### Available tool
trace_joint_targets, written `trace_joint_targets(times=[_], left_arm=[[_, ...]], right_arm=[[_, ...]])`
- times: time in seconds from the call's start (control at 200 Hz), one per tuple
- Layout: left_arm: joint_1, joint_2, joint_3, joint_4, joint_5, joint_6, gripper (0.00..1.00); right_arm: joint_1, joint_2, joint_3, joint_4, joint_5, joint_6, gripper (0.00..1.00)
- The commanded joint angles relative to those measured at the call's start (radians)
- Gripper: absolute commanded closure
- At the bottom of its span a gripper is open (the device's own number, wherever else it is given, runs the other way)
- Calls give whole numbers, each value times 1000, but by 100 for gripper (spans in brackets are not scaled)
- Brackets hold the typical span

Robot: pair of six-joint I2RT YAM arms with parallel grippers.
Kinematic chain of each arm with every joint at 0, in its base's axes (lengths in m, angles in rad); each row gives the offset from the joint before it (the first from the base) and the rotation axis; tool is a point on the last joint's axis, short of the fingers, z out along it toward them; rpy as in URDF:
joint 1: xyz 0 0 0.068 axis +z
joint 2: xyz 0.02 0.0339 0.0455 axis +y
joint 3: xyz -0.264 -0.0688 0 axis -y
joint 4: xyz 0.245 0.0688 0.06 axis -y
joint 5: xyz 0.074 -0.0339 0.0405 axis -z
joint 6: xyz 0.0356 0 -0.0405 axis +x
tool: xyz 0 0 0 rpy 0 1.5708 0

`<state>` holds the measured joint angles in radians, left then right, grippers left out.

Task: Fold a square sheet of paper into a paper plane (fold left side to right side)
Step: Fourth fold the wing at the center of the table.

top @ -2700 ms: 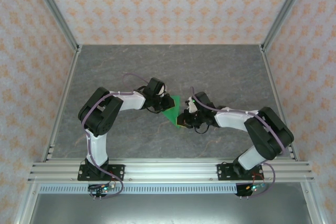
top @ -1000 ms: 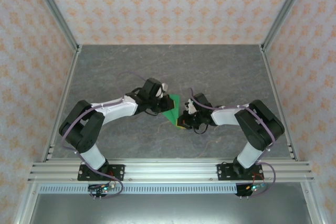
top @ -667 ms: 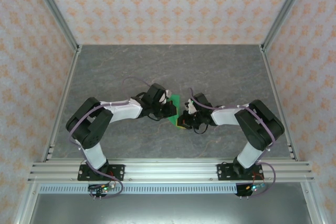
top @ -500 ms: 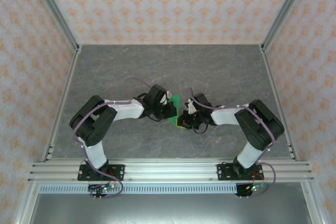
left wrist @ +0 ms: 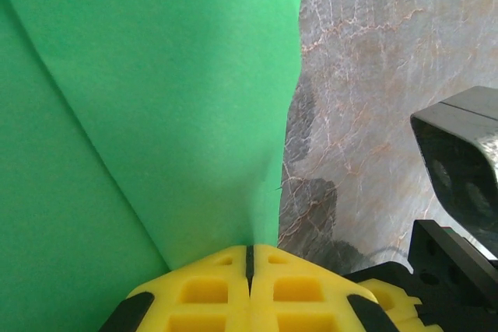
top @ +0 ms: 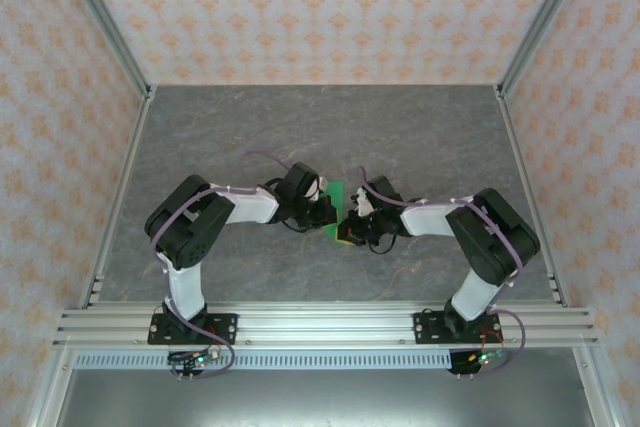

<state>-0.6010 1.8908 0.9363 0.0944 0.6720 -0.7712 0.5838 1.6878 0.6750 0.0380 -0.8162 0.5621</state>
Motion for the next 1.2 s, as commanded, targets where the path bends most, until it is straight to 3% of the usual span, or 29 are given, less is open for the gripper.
trace_joint_targets(times=[0.0,1.196], left_arm=[[31,67,14,-19,-64,43,95],[261,249,361,-211,92,279,90]], right_arm=[[0,79,-54,-249,144,-38,100],[-1,102,-54,-302,155,-79,100]])
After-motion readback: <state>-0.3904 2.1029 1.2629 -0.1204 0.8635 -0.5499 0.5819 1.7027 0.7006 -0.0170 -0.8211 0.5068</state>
